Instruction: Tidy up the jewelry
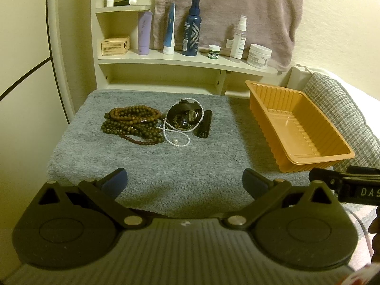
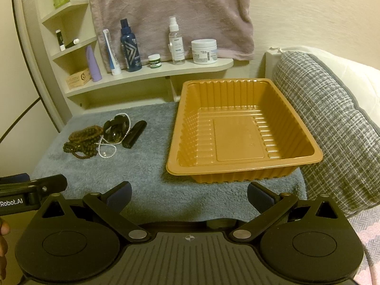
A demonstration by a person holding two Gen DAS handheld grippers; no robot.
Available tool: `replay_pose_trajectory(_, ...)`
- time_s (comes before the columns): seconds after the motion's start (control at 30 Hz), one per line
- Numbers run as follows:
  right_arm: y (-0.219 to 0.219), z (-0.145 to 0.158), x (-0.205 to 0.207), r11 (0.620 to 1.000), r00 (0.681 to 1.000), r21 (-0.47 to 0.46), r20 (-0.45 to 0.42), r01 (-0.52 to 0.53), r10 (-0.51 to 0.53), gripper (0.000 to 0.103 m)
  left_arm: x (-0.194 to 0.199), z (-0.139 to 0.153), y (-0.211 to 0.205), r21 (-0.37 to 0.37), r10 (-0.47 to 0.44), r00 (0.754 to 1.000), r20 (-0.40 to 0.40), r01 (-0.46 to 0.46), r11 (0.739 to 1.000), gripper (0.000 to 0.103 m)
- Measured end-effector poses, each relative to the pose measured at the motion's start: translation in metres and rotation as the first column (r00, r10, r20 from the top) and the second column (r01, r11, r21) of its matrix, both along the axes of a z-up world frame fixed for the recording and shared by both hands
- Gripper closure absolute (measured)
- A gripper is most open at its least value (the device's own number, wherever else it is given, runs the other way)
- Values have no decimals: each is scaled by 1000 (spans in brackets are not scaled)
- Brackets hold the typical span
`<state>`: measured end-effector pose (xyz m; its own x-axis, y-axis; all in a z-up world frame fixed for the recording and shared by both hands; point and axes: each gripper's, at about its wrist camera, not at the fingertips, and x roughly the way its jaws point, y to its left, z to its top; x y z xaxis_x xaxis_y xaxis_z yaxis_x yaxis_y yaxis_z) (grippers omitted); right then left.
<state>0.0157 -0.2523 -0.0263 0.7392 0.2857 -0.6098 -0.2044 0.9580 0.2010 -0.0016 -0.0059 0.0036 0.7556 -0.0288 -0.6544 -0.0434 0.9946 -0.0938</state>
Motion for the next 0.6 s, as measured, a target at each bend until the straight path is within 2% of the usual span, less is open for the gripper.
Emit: replay_pose_trajectory(0.6,0,-1,0,1000,1000,-1,2,-1,1,0,0,2,-3,-4,-5,1000,0,5,1000,1)
